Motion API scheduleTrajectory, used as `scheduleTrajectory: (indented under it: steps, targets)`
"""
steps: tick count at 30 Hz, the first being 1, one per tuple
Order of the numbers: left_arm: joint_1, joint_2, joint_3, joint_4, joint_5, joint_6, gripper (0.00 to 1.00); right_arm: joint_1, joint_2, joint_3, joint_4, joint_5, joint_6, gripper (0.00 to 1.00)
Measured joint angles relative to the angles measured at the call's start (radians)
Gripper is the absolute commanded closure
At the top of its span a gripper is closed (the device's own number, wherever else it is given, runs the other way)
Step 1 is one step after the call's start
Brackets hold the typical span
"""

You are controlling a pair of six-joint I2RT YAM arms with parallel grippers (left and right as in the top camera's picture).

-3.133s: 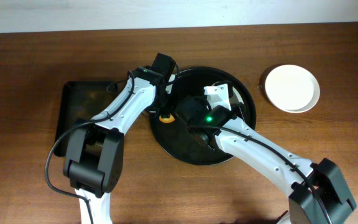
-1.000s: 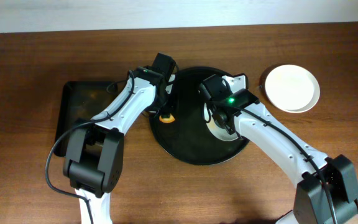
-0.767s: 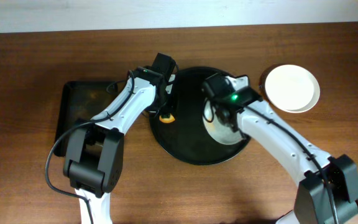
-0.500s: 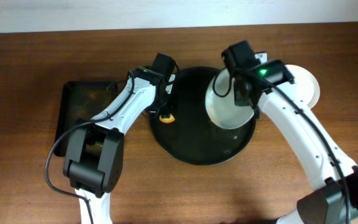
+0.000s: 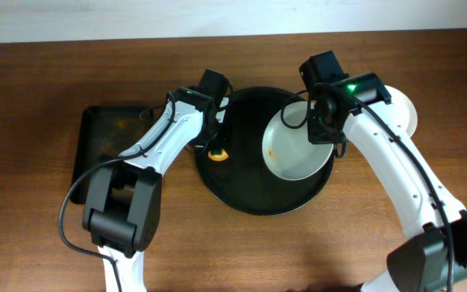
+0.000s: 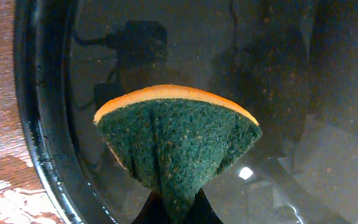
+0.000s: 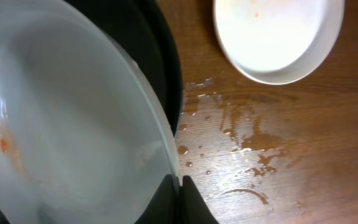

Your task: Clean dirty plates on tray and stack at the side

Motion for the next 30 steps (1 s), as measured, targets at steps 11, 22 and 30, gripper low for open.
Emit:
scheduleTrajectory:
  steps: [11,22,30]
  targets:
    - [0.000,0.000,0.000,0.003,0.011,0.000,1.00,-0.046,0.017,0.000,-0.027,-0.024,0.011,0.96]
    - [0.000,0.000,0.000,0.009,0.011,0.000,1.00,-0.077,0.033,0.000,-0.029,-0.037,-0.022,0.96]
    - [0.000,0.000,0.000,0.010,0.011,0.000,1.00,-0.059,0.034,0.004,-0.027,0.165,-0.036,0.96]
